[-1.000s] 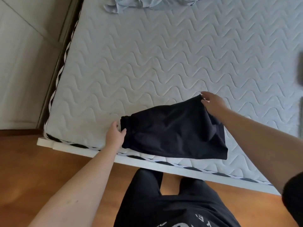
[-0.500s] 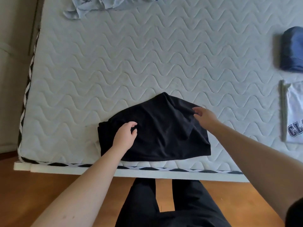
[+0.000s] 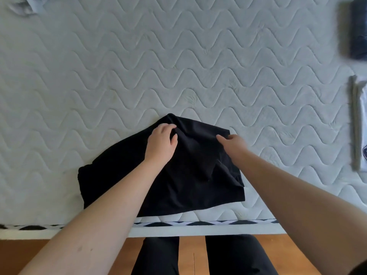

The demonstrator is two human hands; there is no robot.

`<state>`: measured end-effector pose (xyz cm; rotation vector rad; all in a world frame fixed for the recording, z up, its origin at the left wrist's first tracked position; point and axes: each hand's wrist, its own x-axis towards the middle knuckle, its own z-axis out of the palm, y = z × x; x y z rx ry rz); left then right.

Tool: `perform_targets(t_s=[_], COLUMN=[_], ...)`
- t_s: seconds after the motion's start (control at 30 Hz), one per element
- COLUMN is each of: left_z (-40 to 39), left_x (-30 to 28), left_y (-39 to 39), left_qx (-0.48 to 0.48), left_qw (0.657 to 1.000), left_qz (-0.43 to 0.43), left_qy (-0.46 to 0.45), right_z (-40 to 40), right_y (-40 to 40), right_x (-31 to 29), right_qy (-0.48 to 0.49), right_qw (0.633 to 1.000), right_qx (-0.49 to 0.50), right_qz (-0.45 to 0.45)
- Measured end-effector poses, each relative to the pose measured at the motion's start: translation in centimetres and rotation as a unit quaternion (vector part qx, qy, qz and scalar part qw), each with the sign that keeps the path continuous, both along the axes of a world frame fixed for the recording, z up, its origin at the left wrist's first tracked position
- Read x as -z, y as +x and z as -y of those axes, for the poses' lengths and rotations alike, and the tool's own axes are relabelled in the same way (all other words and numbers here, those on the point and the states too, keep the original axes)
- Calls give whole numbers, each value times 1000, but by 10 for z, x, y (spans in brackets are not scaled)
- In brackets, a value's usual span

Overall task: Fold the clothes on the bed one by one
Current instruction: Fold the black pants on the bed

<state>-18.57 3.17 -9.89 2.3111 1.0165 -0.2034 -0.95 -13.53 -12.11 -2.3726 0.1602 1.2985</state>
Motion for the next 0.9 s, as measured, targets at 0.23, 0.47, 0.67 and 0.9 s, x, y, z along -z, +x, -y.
perform_targets(t_s=[0.23,0.47,0.67,0.9], left_z=[-43,-76,-83,-67], left_x=[31,43,48,53], left_y=[54,81,89,81], left_qx=[49,115,139,44], left_qw=[994,979,975,995], left_qz=[-86,-154,-172,-91], left_qy=[52,-69,17,1], right_z=[-16,-23,-17,1], right_y=[9,44,42,25], right_x=[28,22,17,12], right_qy=[32,226,292,192], right_qw=[986,908,904,964], right_qx=[161,334,301,170], right_qz=[-42,-112,-85,73])
